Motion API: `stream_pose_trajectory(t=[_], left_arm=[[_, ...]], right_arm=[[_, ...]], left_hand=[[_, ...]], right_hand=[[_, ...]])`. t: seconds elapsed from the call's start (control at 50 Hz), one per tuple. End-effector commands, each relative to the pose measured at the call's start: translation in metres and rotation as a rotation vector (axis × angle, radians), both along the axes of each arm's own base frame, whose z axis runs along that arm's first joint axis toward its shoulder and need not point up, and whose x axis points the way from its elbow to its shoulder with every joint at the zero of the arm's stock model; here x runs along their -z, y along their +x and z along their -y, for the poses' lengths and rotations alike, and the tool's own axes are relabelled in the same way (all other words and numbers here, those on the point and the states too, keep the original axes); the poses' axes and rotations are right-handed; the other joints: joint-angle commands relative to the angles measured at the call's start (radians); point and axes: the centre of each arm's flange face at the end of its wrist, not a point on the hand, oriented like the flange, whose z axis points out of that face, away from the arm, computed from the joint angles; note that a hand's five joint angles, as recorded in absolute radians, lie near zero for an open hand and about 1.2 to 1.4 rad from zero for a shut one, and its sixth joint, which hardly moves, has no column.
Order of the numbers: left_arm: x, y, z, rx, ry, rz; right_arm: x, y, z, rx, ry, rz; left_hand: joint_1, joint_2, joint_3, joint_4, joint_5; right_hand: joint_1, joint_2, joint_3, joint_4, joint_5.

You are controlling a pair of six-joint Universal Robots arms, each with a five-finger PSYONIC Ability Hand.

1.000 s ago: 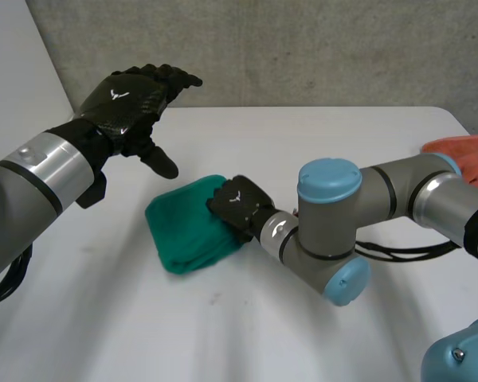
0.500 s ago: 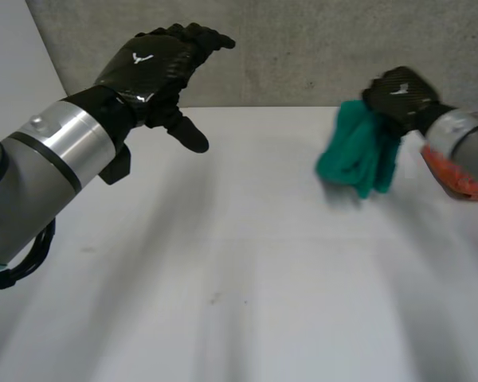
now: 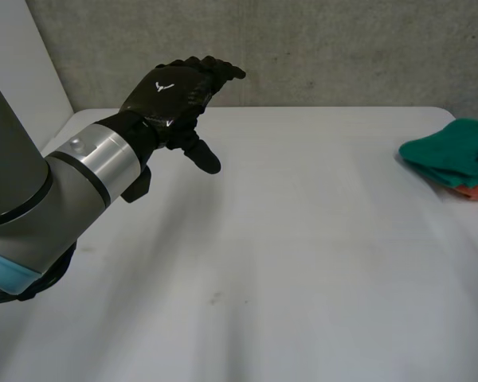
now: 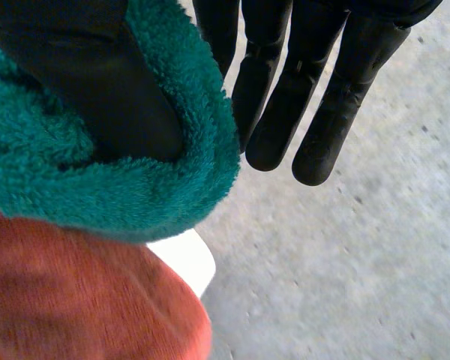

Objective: Fold the laundry.

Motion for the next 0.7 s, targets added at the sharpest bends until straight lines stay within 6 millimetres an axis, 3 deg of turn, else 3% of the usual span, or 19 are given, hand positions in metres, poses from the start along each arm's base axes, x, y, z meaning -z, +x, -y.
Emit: stream_pose_trajectory(t=[0.02, 0.24, 0.4, 0.5, 0.6, 0.7], left_arm=[[0.001, 0.000, 0.001, -0.004, 0.002, 0.003], [0.006, -0.001, 0.002, -0.003, 0.015, 0.010], [0.007, -0.001, 0.002, -0.003, 0.019, 0.014], [0.007, -0.001, 0.002, -0.003, 0.021, 0.015], [0.008, -0.002, 0.001, 0.002, 0.021, 0.015], [0.009, -0.004, -0.003, 0.011, 0.025, 0.017]], right_arm=[[0.016, -0.021, 0.006, 0.042, 0.006, 0.017], [0.036, -0.032, -0.002, 0.101, 0.079, 0.043], [0.035, -0.059, -0.016, 0.186, 0.129, 0.063], [0.023, -0.075, -0.027, 0.215, 0.139, 0.070], [0.009, -0.072, -0.035, 0.214, 0.136, 0.070], [0.015, -0.067, -0.039, 0.203, 0.163, 0.078]], left_hand=[[-0.016, -0.021, -0.026, -0.021, -0.039], [-0.016, -0.021, -0.026, -0.021, -0.039], [-0.016, -0.021, -0.026, -0.021, -0.039], [-0.016, -0.021, -0.026, -0.021, -0.039], [-0.016, -0.021, -0.026, -0.021, -0.039], [-0.016, -0.021, -0.026, -0.021, -0.039]], right_hand=[[0.445, 0.231, 0.218, 0.209, 0.248], [0.445, 0.231, 0.218, 0.209, 0.248], [0.445, 0.231, 0.218, 0.209, 0.248], [0.445, 0.231, 0.218, 0.209, 0.248], [0.445, 0.231, 0.218, 0.209, 0.248], [0.445, 0.231, 0.218, 0.209, 0.248]])
